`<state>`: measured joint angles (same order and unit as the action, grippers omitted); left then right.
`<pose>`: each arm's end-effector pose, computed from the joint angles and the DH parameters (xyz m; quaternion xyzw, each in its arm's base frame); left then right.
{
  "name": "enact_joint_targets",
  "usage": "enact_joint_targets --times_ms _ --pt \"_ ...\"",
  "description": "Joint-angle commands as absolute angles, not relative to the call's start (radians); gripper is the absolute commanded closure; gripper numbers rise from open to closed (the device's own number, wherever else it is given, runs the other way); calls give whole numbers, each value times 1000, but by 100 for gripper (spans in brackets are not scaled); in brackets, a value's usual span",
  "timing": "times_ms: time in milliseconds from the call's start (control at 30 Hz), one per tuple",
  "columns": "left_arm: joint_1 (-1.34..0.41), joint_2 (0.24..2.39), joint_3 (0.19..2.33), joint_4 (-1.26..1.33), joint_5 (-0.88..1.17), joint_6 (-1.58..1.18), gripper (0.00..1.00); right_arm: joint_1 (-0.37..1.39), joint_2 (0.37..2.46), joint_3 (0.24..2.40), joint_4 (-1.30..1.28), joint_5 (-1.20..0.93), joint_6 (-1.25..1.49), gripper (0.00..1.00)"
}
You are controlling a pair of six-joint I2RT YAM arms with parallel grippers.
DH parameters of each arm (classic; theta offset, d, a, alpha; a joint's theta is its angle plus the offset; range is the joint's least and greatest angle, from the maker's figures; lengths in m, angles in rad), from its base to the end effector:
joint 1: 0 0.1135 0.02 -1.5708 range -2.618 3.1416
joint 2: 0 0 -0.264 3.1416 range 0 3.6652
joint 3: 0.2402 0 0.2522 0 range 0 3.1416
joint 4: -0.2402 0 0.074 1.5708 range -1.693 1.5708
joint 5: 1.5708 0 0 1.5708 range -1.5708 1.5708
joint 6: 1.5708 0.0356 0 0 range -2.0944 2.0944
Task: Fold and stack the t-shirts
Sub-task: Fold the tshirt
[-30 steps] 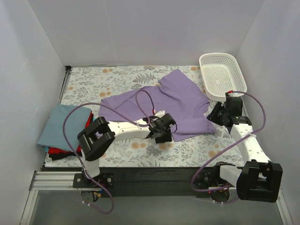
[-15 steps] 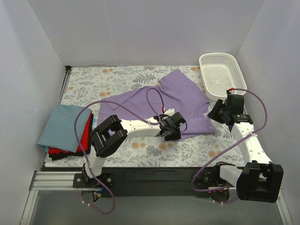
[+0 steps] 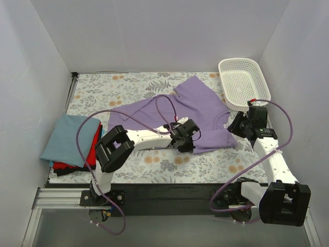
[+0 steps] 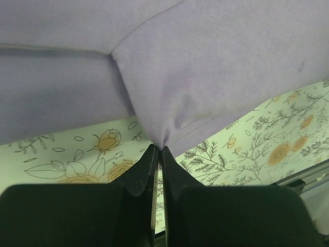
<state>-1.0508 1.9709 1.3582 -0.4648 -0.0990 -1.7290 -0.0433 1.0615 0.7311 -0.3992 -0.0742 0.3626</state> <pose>0.2065 -0.3537 0.1685 -0.3336 0.9094 -0.2312 0.0911 0.2240 -0.0071 0.2483 0.1690 0.8965 0.0983 0.3975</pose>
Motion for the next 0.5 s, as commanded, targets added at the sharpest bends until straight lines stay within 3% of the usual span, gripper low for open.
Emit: enact_joint_targets --times_ms 0,467 --pt "-988 1856 1313 -423 -11 -1700 100 -40 1032 706 -397 -77 348 60" --pt "-873 1830 1290 -364 162 -1669 100 -40 1003 631 -405 -118 348 57"
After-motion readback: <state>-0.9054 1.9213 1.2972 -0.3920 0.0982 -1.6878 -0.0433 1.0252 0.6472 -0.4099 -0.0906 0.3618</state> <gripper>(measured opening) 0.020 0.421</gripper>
